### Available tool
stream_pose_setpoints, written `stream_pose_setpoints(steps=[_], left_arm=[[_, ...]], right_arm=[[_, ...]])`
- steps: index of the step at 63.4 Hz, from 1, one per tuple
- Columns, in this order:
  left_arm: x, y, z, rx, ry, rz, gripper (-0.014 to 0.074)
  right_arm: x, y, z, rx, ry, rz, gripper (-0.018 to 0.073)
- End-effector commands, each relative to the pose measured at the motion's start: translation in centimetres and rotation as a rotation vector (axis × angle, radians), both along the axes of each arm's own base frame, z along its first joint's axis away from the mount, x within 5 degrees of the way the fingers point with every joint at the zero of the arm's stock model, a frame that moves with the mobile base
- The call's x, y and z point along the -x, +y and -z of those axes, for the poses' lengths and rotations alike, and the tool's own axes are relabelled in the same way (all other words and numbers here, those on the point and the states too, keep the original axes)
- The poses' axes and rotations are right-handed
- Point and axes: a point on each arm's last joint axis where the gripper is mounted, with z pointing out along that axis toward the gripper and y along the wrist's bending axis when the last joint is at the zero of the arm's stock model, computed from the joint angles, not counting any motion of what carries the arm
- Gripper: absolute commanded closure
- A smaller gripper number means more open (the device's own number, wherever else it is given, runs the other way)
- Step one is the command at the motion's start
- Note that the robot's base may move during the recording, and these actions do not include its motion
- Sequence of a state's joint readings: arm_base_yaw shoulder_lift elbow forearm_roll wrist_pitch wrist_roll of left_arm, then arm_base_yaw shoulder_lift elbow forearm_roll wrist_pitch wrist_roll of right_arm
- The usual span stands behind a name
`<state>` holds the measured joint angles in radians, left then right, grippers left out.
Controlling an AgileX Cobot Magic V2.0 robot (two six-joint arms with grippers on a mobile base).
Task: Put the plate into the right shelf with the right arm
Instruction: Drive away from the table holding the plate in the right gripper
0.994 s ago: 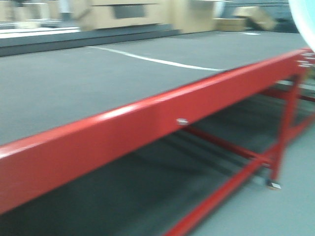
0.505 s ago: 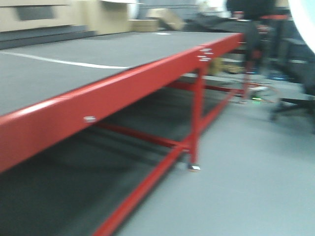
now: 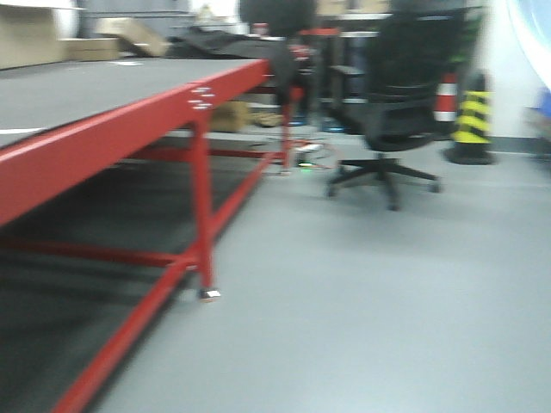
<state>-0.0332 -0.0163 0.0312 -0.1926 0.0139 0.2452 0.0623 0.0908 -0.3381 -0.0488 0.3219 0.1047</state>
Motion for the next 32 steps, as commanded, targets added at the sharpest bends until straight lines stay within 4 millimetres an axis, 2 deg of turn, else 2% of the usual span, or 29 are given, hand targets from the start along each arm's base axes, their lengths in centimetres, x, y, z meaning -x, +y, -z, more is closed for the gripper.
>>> stream_pose_setpoints(steps=[1,32], left_arm=[[0.07,0.13,-0.49,0.011,-0.083,-0.011,0.0643],[0.07,0.13,-0.49,0.011,-0.083,-0.011,0.0643]], right_arm=[[0.23,-0.01,-1.76,0.010,-0.111,0.003,0.0505],[0.23,-0.01,-1.76,0.010,-0.111,0.003,0.0505]])
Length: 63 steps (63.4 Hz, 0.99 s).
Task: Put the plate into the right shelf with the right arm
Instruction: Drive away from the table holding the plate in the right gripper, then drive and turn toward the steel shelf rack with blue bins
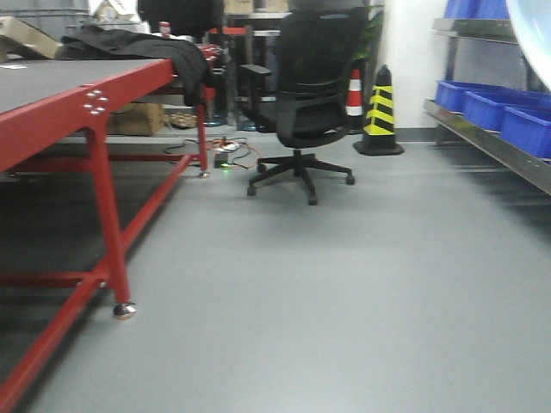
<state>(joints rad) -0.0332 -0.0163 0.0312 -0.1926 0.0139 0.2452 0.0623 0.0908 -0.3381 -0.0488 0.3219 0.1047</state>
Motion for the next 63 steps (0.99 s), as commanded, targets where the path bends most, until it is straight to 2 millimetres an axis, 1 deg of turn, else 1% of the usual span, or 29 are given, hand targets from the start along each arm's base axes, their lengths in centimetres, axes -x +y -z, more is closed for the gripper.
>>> stream_pose_setpoints(steps=[1,63], left_arm=[[0.07,0.13,-0.49,0.011,-0.083,-0.011,0.0643],[0.07,0.13,-0.49,0.011,-0.083,-0.011,0.0643]], right_arm=[[0.23,-0.01,-1.76,0.010,-0.111,0.003,0.0505],[0.23,-0.01,-1.76,0.010,-0.111,0.003,0.0505]])
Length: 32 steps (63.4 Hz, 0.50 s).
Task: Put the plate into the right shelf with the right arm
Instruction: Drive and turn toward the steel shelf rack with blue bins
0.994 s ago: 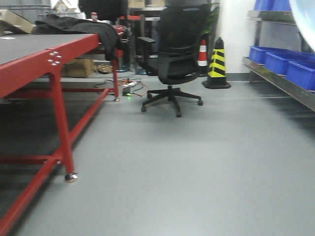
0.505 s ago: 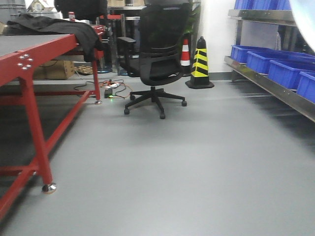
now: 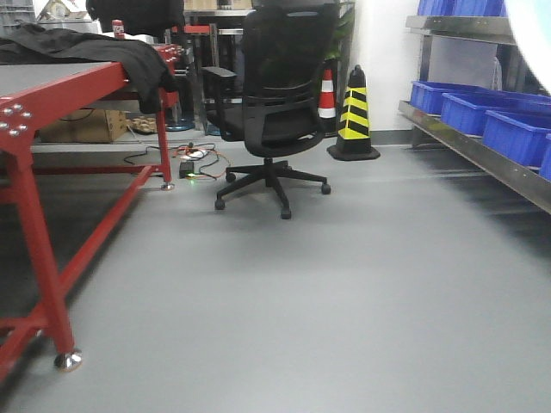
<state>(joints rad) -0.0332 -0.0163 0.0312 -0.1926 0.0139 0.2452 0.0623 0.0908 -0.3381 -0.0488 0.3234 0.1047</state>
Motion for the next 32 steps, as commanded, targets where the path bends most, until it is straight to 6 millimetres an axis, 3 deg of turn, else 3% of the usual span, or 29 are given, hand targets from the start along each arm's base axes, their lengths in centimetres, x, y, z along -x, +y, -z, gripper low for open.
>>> stream_pose_setpoints(steps=[1,32], left_arm=[[0.07,0.13,-0.49,0.011,-0.083,-0.011,0.0643],[0.07,0.13,-0.49,0.011,-0.083,-0.011,0.0643]], right_arm=[[0.23,-0.01,-1.77,0.010,-0.112,0.003,0.0505],[0.23,-0.01,-1.77,0.010,-0.112,0.003,0.0505]])
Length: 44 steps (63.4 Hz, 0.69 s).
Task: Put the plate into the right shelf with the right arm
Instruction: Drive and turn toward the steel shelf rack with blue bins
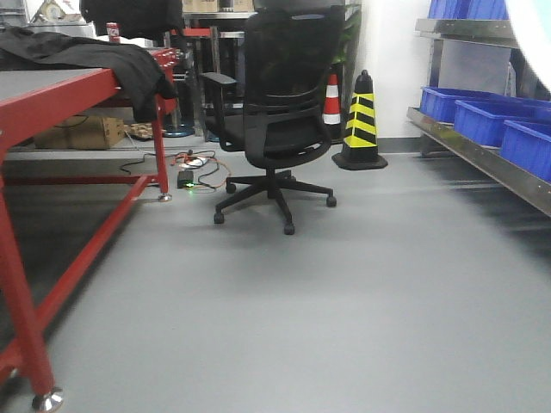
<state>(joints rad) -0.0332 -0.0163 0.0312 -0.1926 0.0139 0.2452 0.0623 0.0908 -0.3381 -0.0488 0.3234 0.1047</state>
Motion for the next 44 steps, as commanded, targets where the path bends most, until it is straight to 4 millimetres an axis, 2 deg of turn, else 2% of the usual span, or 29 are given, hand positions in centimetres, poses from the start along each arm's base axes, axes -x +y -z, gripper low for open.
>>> stream_pose_setpoints(steps=[1,44], left_arm=[[0.07,0.13,-0.49,0.011,-0.083,-0.011,0.0643],[0.07,0.13,-0.49,0.011,-0.083,-0.011,0.0643]], right_arm=[[0.23,-0.01,-1.77,0.010,-0.112,0.003,0.0505],[0.23,-0.01,-1.77,0.010,-0.112,0.003,0.0505]])
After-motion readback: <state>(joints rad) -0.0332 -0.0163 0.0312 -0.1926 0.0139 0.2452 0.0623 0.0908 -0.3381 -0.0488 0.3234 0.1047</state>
